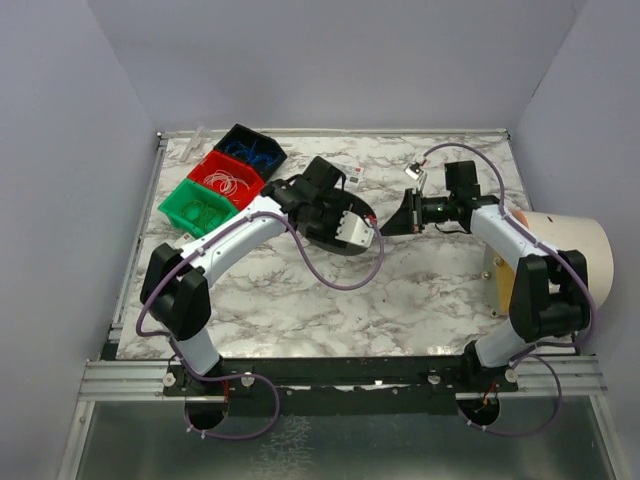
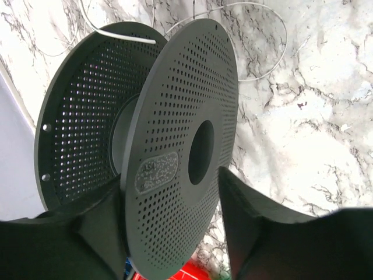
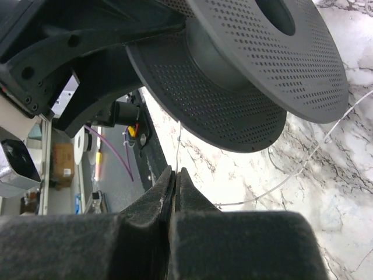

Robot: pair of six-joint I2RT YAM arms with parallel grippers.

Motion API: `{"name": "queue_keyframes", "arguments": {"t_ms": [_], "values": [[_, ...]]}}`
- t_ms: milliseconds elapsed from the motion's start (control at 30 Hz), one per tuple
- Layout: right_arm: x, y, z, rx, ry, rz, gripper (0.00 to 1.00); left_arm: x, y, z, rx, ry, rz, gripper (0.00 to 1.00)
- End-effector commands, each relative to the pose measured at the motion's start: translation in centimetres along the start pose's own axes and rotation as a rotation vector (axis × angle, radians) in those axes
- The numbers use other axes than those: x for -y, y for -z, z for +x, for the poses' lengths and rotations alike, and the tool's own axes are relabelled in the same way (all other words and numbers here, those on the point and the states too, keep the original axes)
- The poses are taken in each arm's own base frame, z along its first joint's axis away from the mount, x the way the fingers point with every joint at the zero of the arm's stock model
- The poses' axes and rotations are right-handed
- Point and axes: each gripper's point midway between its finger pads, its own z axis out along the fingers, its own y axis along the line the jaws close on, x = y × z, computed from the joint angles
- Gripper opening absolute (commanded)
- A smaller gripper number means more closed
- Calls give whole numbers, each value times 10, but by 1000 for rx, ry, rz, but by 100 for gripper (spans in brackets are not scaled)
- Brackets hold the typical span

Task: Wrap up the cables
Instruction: Wrap the cable around the cable reel.

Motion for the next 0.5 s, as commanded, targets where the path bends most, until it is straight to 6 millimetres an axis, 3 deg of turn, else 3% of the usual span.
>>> {"name": "queue_keyframes", "arguments": {"t_ms": [0, 167, 467], "values": [[-4, -1, -7, -3, -19, -53, 0, -2, 1, -6, -9, -27, 15, 49], [-3, -3, -6, -11, -33, -64, 1, 4, -2, -9, -20, -50, 39, 39], [-2, -4, 0, -25, -71, -97, 1, 12, -4, -14, -40, -70, 61, 39]]}}
